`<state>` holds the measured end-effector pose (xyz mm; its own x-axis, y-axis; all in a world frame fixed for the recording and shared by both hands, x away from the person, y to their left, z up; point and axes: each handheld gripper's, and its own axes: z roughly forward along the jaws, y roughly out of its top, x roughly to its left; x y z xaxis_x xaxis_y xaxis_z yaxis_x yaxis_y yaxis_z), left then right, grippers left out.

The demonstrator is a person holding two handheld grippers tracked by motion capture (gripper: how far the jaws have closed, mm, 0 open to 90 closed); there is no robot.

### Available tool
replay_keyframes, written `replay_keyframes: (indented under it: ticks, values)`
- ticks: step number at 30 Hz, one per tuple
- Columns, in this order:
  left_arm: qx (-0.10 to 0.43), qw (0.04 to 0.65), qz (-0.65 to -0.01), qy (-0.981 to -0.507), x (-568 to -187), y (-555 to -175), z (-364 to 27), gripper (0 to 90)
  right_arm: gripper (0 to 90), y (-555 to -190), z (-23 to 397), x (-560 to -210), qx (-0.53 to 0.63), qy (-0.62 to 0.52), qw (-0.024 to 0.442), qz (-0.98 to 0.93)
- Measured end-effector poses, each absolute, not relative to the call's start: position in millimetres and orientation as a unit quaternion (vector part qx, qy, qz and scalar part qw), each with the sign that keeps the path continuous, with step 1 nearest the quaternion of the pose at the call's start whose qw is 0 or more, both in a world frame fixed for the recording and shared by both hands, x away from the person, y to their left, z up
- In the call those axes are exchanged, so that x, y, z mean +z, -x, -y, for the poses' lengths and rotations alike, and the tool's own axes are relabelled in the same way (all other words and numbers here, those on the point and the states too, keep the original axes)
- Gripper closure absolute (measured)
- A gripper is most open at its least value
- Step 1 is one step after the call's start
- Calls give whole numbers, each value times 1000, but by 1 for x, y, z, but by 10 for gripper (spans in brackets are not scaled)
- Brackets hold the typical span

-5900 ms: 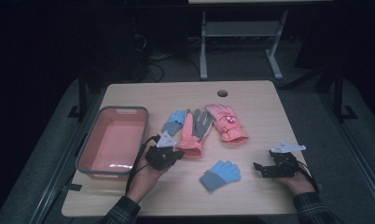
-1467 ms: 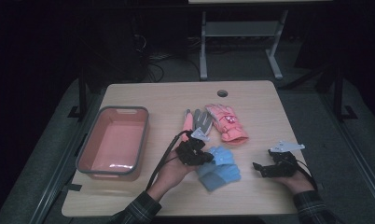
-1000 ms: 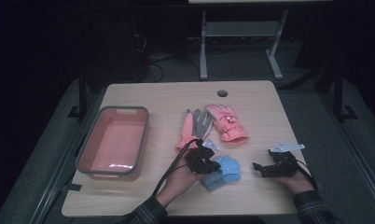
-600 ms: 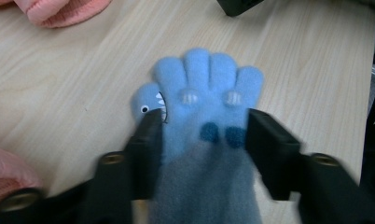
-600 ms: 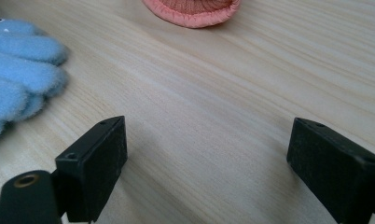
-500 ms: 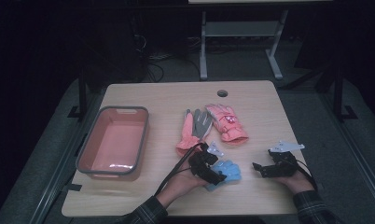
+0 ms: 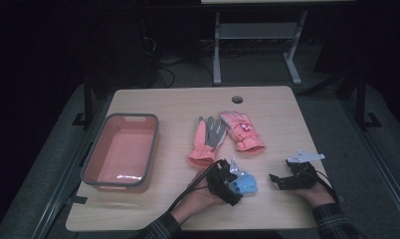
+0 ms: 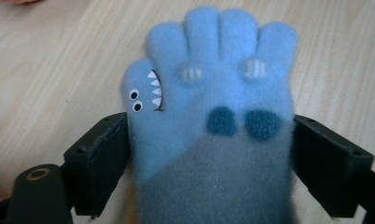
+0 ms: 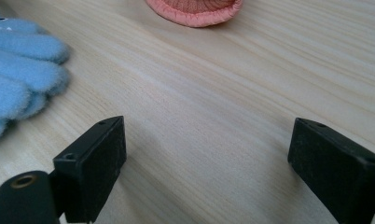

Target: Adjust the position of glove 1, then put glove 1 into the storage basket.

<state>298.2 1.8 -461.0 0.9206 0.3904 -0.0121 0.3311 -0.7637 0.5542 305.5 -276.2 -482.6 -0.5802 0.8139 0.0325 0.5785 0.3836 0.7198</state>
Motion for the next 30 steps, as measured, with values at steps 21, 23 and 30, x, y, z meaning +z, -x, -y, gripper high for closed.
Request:
replay_keyframes:
  ticks: [21,23,30]
  values:
    - [55,299,-189,-934,-456,-303,-13,689,107,-304,276,-483,354,-427,167,-815]
    - [52,301,-188,-933,-456,-304,-14,706,107,-303,276,-483,354,-428,167,-815]
    - [12,316,-205,-926,-451,-313,-22,716,106,-303,276,-482,354,-428,166,-815]
